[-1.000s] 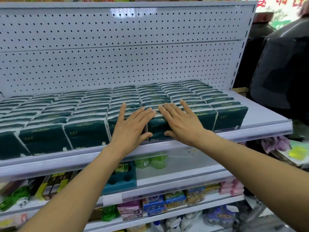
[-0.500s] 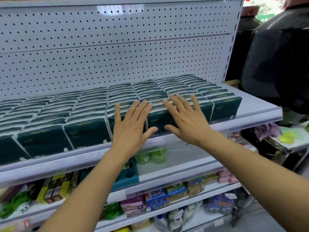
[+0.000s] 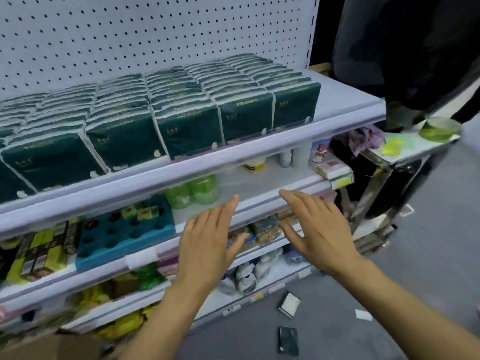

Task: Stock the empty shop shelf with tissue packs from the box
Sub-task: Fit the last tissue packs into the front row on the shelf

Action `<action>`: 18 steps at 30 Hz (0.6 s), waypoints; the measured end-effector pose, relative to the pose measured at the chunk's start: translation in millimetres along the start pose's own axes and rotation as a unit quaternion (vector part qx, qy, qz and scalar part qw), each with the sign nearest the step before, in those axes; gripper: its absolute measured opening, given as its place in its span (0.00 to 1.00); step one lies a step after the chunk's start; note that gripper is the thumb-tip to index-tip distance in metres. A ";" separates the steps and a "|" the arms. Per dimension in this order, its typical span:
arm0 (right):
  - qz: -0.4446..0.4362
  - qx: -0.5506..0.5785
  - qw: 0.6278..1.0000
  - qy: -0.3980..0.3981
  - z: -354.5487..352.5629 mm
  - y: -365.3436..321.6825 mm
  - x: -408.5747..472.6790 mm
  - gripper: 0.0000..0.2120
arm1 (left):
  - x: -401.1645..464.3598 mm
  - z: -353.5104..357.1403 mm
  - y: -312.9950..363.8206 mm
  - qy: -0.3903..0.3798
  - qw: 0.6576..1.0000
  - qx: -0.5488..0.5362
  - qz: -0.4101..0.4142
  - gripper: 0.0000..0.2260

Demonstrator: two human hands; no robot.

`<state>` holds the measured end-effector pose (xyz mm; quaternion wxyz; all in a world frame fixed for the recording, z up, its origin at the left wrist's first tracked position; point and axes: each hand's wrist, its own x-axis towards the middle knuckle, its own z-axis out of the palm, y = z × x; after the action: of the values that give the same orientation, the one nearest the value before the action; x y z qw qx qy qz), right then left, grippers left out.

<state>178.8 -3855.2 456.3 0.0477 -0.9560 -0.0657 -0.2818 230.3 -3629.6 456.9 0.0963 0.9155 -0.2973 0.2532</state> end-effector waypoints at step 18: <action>0.254 0.067 0.917 -0.300 204.1 133.7 -258.9 0.26 | -123.0 297.6 106.9 -0.412 0.891 -0.162 -0.099 0.33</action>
<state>92.3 -3986.5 137.2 0.1594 -0.9749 0.1490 0.0450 202.4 -3752.0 141.6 0.1368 0.9340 -0.2553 -0.2090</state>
